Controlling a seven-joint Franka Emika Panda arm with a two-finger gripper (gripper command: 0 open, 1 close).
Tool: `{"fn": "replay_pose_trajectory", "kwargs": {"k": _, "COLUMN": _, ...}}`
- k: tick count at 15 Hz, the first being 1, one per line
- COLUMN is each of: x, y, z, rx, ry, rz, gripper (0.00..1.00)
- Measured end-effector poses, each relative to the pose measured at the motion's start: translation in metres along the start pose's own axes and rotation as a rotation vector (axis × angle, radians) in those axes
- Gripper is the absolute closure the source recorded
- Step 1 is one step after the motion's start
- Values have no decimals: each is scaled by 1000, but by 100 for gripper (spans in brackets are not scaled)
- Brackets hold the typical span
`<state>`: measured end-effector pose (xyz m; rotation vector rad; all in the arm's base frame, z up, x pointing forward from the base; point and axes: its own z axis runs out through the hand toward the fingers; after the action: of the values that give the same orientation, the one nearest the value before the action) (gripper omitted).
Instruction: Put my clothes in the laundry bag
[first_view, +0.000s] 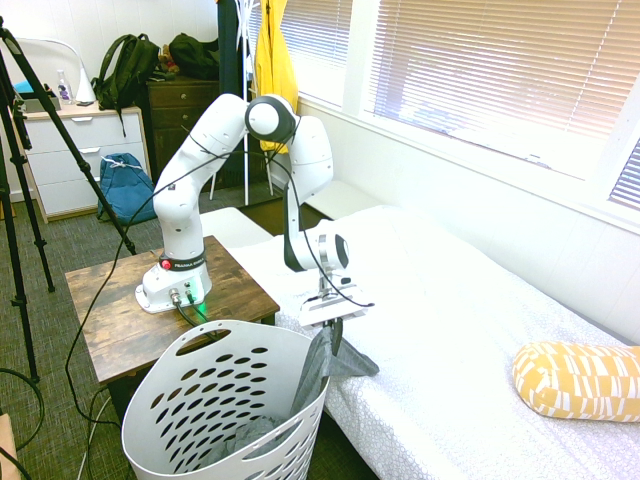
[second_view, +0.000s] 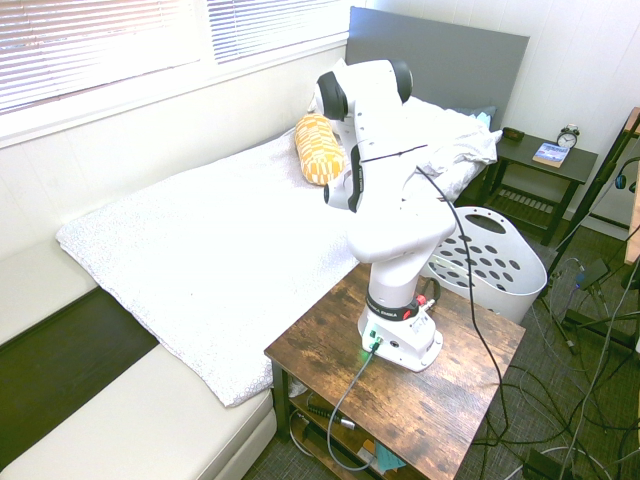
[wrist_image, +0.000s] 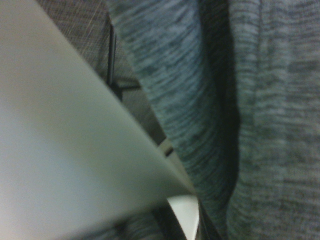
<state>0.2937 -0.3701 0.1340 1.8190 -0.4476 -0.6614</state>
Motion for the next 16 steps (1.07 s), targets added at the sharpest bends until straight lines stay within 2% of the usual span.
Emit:
{"fn": "replay_pose_trajectory", "kwargs": {"k": 3, "x": -15, "y": 54, "z": -16, "rx": -64, "ry": -128, "rz": -95, "gripper": 100}}
{"fn": "replay_pose_trajectory", "kwargs": {"k": 5, "x": -40, "y": 84, "z": -13, "rx": -83, "ry": -259, "rz": -168, "gripper": 100}}
{"fn": "replay_pose_trajectory", "kwargs": {"k": 8, "x": -78, "y": 136, "z": -1, "rx": -31, "ry": -444, "rz": -197, "gripper": 100}}
{"fn": "replay_pose_trajectory", "kwargs": {"k": 10, "x": -99, "y": 169, "z": 7, "rx": 2, "ry": -500, "rz": -180, "gripper": 100}}
{"fn": "replay_pose_trajectory", "kwargs": {"k": 12, "x": -125, "y": 173, "z": 21, "rx": 44, "ry": -549, "rz": -163, "gripper": 100}}
{"fn": "replay_pose_trajectory", "kwargs": {"k": 13, "x": -136, "y": 164, "z": 33, "rx": 72, "ry": -568, "rz": -134, "gripper": 0}}
{"fn": "replay_pose_trajectory", "kwargs": {"k": 16, "x": -152, "y": 115, "z": 63, "rx": 206, "ry": -538, "rz": 28, "gripper": 0}}
